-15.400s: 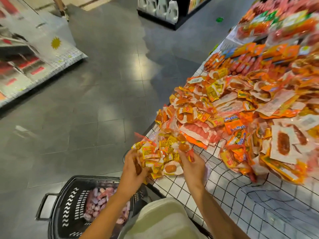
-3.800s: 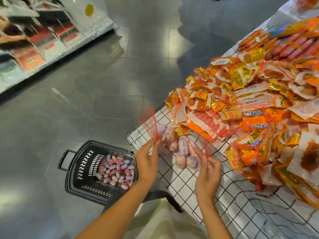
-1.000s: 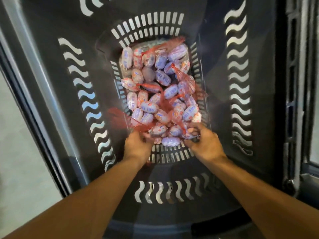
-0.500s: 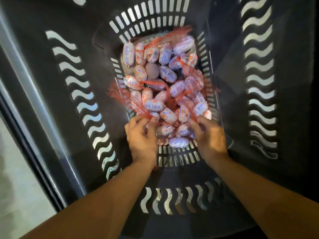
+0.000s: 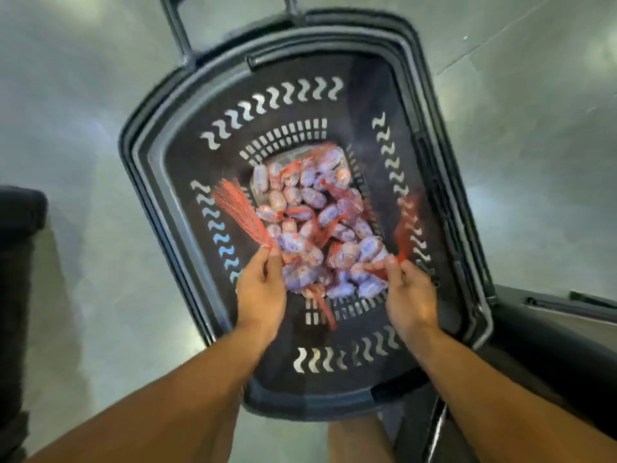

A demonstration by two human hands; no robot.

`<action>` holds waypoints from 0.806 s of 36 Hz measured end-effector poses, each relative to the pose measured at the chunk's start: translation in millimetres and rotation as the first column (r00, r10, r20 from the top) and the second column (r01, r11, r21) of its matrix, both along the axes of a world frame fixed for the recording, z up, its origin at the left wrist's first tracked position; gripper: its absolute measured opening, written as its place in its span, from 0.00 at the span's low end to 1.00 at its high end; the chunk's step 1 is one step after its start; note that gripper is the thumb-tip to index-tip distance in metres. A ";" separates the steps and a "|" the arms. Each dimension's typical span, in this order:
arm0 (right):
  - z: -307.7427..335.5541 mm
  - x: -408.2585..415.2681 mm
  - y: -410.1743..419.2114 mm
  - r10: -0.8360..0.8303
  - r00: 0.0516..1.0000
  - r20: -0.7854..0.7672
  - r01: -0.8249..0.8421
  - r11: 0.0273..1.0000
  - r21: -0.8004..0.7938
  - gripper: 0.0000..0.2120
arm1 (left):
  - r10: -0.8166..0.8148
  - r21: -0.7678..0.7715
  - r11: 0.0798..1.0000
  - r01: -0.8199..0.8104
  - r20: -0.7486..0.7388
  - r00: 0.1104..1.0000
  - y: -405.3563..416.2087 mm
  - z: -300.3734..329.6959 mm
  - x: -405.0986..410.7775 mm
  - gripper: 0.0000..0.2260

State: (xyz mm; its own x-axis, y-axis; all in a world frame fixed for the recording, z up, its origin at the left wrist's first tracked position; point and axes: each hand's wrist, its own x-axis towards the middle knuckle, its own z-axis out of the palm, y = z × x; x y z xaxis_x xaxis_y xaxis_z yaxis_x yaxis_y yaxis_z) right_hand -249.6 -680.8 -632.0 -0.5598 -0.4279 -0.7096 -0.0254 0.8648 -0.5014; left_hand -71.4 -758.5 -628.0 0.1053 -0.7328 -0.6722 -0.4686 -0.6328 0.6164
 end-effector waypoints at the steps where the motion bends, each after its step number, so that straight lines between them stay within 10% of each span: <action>1: 17.7 1.6 -1.0 -0.012 1.000 -0.013 0.012 1.000 0.001 0.19 | -0.015 -0.007 1.000 0.015 0.012 1.000 -4.7 17.1 -0.7 0.15; 17: 376.1 61.4 24.3 -0.408 0.910 -0.079 0.366 0.877 -0.313 0.14 | -0.512 -0.379 0.812 0.445 -0.094 0.854 -50.7 376.7 18.3 0.12; 29: 583.5 131.9 106.4 -0.615 0.788 0.033 0.541 0.665 -0.515 0.16 | -0.655 -0.515 0.711 0.478 -0.239 0.717 -19.4 560.2 63.8 0.11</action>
